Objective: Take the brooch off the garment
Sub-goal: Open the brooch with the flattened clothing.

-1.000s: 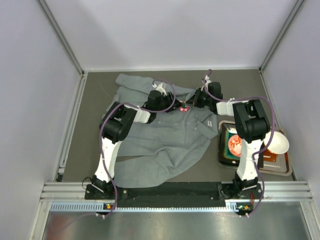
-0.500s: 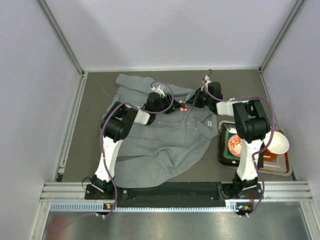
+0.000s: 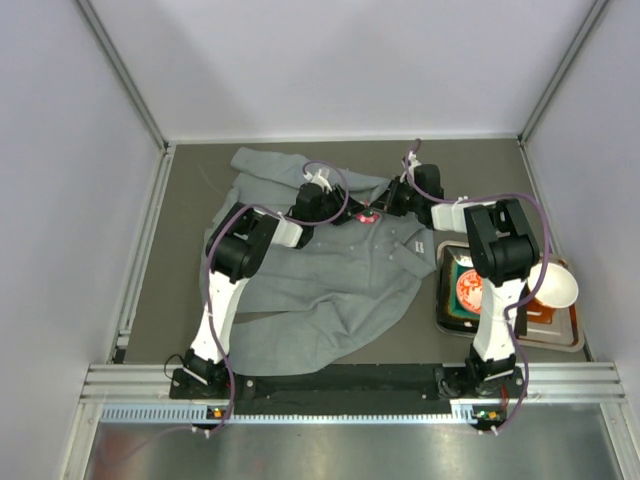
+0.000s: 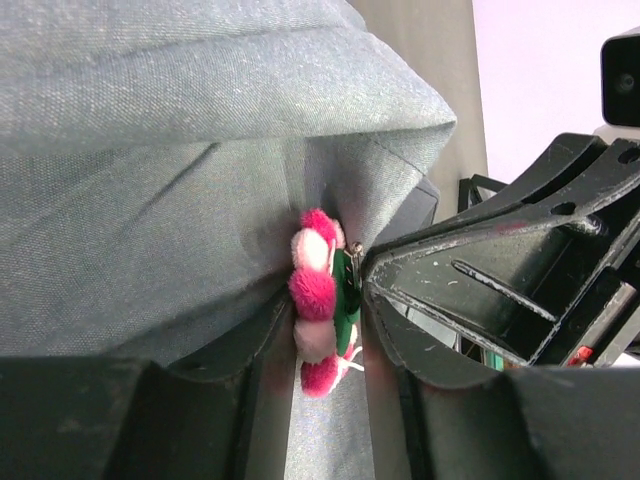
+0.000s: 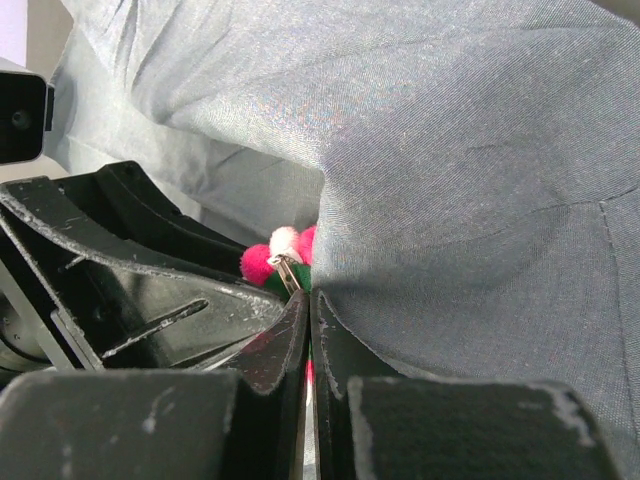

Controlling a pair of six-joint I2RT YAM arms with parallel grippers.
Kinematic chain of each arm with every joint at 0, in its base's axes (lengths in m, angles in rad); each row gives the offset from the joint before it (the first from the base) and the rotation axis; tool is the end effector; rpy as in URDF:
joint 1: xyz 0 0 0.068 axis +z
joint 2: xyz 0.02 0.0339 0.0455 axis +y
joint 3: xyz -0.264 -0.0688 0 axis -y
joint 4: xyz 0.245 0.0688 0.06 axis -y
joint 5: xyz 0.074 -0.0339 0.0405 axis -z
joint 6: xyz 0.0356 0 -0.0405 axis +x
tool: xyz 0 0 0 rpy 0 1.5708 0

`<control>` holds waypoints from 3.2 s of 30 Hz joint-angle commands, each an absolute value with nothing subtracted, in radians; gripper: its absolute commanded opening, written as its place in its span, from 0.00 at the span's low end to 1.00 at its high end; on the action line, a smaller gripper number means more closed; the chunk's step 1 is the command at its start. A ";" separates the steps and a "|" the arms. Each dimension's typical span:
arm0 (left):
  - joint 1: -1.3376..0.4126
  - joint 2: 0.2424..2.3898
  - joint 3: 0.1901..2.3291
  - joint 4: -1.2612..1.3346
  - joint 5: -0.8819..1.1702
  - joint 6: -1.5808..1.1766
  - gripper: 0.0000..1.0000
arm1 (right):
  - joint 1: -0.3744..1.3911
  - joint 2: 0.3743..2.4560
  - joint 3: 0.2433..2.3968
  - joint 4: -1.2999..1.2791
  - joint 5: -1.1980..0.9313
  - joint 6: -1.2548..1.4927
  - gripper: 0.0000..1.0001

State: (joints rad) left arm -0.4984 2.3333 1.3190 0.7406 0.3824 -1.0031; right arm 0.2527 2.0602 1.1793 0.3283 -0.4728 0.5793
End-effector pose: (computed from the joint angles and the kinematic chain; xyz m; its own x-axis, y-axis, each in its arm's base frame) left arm 0.4203 -0.2439 0.0991 -0.7676 -0.4728 -0.4326 0.2080 0.4548 -0.8660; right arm 0.4184 0.1248 0.1402 -0.7526 0.3090 -0.5814 -0.2221 0.7121 0.6660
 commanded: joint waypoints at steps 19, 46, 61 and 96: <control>-0.492 2.373 1.347 0.827 0.394 -1.000 0.00 | 0.273 2.030 1.216 0.278 -0.416 0.500 0.00; -0.500 2.368 1.384 0.761 0.368 -0.971 0.43 | 0.275 1.985 1.206 0.281 -0.400 0.482 0.00; -0.500 2.373 1.362 0.781 0.385 -0.983 0.24 | 0.273 1.991 1.206 0.281 -0.405 0.482 0.00; -0.499 2.378 1.347 0.816 0.417 -0.969 0.00 | 0.287 1.996 1.229 0.282 -0.408 0.474 0.01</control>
